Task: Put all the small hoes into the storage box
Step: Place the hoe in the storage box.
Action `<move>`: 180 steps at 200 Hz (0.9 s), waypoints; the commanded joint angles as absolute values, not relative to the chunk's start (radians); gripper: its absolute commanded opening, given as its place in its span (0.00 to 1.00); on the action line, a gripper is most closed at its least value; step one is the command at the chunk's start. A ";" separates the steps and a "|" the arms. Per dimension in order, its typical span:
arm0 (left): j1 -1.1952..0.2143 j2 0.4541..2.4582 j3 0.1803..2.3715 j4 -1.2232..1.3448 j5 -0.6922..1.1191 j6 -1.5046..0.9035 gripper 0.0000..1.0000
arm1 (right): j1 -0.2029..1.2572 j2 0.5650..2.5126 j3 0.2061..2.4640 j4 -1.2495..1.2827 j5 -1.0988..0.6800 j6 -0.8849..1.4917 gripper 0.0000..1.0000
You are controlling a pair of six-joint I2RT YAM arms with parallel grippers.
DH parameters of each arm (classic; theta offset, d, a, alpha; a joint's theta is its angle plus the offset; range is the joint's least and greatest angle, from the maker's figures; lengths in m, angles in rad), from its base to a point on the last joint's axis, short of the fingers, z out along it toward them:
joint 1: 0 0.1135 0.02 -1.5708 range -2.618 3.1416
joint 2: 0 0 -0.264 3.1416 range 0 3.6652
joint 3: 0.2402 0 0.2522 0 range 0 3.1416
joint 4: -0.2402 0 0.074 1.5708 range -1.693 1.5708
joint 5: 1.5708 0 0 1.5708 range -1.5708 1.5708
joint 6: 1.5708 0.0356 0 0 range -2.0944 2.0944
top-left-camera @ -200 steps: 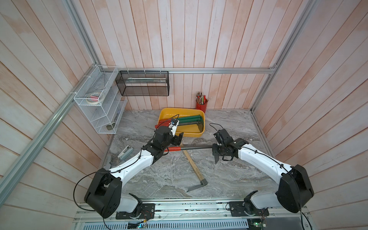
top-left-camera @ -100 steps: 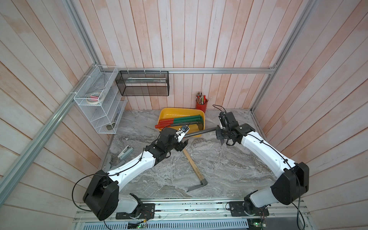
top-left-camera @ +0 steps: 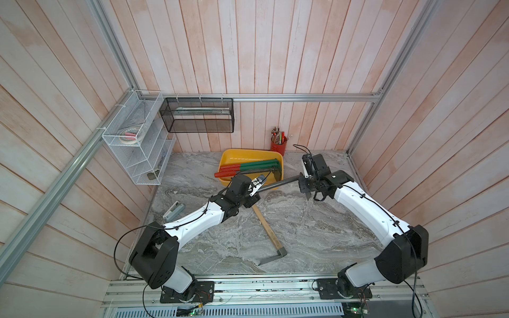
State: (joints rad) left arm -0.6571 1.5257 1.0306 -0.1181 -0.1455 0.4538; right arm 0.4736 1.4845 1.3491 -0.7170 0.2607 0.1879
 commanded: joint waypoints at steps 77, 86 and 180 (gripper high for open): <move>-0.670 1.545 1.070 -0.089 -0.178 0.463 0.25 | 0.476 1.451 1.360 -0.683 0.200 0.204 0.00; -0.671 1.541 1.068 -0.086 -0.177 0.463 0.21 | 0.477 1.452 1.355 -0.678 0.192 0.206 0.00; -0.673 1.493 1.063 -0.085 -0.081 0.419 0.00 | 0.452 1.377 1.145 -0.433 0.067 0.210 0.41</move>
State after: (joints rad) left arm -0.6739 1.5421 1.0309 -0.1944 -0.1284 0.5041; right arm 0.4671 1.4315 1.1915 -0.5472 0.1608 0.1894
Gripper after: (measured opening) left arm 0.282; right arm 0.399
